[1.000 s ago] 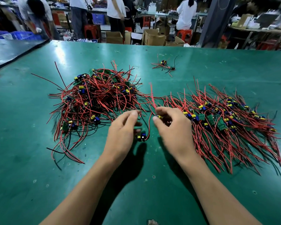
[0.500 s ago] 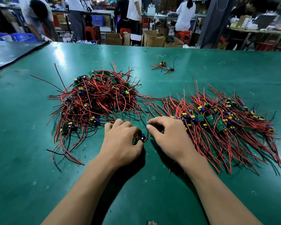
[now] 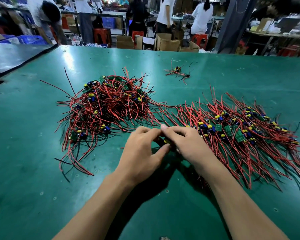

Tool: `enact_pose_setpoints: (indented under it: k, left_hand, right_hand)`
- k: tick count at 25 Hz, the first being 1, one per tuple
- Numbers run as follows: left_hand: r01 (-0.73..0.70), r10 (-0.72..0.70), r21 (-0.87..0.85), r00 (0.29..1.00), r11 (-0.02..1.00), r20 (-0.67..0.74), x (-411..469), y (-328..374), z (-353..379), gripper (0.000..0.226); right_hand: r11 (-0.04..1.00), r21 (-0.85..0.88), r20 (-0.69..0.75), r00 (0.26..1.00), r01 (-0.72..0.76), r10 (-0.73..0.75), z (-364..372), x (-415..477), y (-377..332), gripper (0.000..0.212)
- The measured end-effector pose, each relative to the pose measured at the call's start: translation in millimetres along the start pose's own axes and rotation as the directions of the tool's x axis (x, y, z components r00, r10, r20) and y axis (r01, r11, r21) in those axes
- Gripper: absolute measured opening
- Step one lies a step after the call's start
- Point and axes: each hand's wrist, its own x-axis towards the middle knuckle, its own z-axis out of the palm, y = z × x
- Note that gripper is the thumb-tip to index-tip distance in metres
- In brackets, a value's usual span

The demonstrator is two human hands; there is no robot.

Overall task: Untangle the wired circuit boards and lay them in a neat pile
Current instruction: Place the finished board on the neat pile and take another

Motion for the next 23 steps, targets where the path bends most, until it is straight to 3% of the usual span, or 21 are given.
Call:
enact_pose_setpoints:
  k: [2,4,6,8,10,15,21,23]
  left_hand:
    - [0.155,-0.132,-0.284,0.987,0.946,0.096,-0.8,5.3,2.2,0.026]
    - [0.397,-0.305,-0.536,0.918,0.745,0.255,0.6,12.0,3.4,0.032]
    - [0.547,-0.363,-0.652,0.837,0.525,0.41,0.9,16.1,5.2,0.029]
    - [0.61,-0.357,-0.717,0.788,0.338,0.502,2.3,16.8,3.8,0.026]
    - [0.635,-0.337,-0.739,0.762,0.226,0.552,3.9,16.5,-0.3,0.028]
    - [0.65,-0.301,-0.714,0.757,0.26,0.58,4.2,15.3,-4.4,0.027]
    - [0.717,-0.308,-0.686,0.684,0.12,0.661,6.8,13.5,-7.9,0.004]
    - [0.742,-0.277,-0.665,0.657,0.077,0.701,7.4,11.3,-9.4,0.007]
  right_hand:
    - [0.965,0.246,0.078,0.994,-0.091,0.074,-2.0,-0.3,-2.2,0.019]
    - [0.92,0.362,0.098,0.987,-0.152,0.125,-4.6,-0.7,-4.1,0.013]
    - [0.889,0.424,0.087,0.984,-0.176,0.153,-7.6,0.6,-3.7,0.013]
    - [0.858,0.491,0.036,0.988,-0.151,0.153,-10.2,3.5,-1.5,0.02]
    - [0.861,0.499,-0.038,0.991,-0.094,0.13,-11.2,6.2,0.6,0.022]
    - [0.87,0.487,-0.036,0.994,-0.076,0.107,-12.3,6.2,0.8,0.02]
    - [0.822,0.547,0.157,0.984,-0.157,0.084,-6.9,-0.8,-1.6,0.02]
    - [0.821,0.549,0.187,0.98,-0.157,0.063,-6.3,-1.8,-2.5,0.018]
